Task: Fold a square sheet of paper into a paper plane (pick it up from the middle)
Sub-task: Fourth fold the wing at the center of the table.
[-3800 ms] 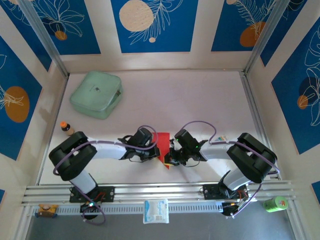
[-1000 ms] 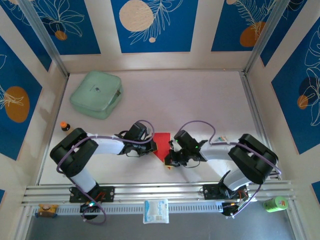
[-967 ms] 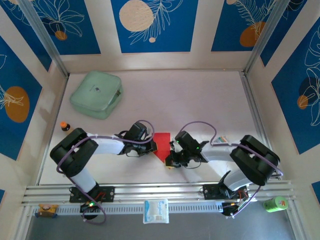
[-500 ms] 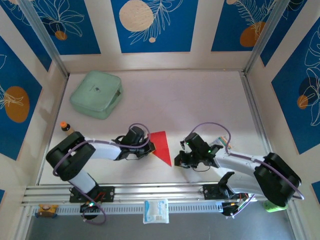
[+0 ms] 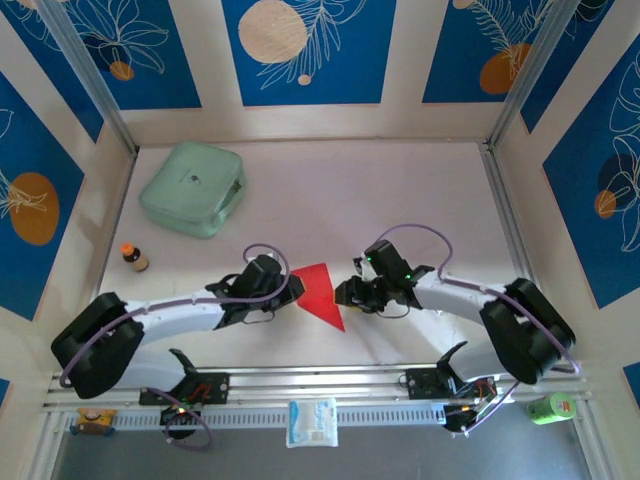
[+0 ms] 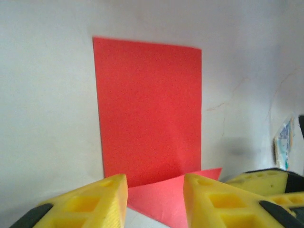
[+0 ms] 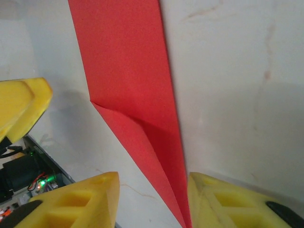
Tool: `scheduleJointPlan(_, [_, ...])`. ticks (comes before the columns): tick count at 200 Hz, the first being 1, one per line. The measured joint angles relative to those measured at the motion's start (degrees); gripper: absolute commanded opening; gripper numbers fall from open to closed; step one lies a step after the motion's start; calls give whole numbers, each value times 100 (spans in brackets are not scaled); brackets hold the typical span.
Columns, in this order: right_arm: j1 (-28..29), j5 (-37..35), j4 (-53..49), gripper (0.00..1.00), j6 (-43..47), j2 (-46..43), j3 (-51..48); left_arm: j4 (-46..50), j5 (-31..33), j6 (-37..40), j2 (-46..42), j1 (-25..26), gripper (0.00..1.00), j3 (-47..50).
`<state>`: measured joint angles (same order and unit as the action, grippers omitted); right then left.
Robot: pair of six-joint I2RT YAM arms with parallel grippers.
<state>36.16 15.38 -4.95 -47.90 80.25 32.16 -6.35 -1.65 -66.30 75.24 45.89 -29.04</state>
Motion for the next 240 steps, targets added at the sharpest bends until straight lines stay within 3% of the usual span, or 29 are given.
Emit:
scheduleJointPlan(23, [-7,125,66,38,103,437,293,127,-133,256,-111,-337,44,7])
scheduleJointPlan(74, [-133,286,59,14,481,883,708,127,-750,540,-114,-824,45,81])
scheduleJointPlan(123, [-289,439,-44,3,680,914,715,-52,-1410,540,267,-1093,46,81])
scheduleJointPlan(190, [-470,651,74,2,743,780,562,-350,-1956,586,638,-1141,57,-46])
scheduleJointPlan(211, [-514,719,122,2,743,769,503,-487,-2092,586,815,-1141,57,-157])
scheduleJointPlan(240, [-562,761,160,2,743,769,437,-656,-2258,577,1073,-1143,48,-264])
